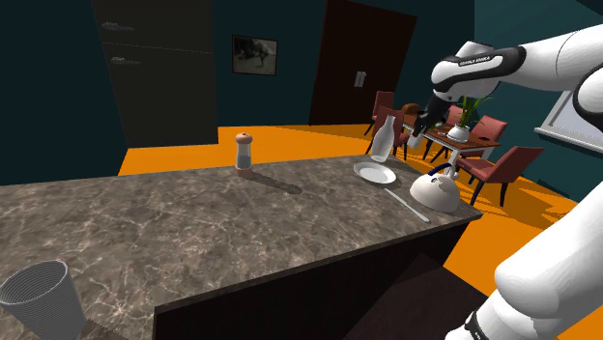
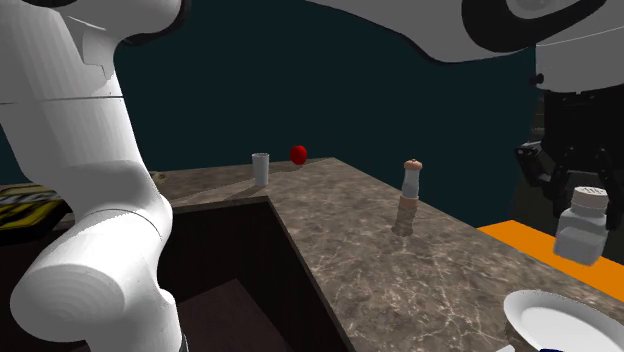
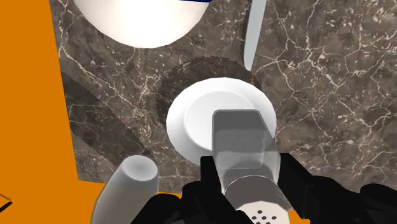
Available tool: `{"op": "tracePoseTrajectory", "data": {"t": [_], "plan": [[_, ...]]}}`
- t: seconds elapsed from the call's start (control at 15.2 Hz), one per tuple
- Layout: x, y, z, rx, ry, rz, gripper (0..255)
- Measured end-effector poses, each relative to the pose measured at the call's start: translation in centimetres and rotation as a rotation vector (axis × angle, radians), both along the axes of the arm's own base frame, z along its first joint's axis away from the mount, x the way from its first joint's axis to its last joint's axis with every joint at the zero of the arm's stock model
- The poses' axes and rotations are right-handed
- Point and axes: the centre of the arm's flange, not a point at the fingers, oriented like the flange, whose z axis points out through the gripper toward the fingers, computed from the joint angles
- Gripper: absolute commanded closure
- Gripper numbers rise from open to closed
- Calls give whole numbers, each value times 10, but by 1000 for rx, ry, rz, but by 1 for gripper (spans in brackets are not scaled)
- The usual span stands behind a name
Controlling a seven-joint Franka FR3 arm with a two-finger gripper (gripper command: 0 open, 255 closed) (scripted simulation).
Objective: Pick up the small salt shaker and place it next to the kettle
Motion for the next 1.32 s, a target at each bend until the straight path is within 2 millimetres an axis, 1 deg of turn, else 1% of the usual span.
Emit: {"op": "tracePoseTrajectory", "data": {"t": [1.32], "plan": [[0, 1, -107, 0, 0, 0, 255]]}}
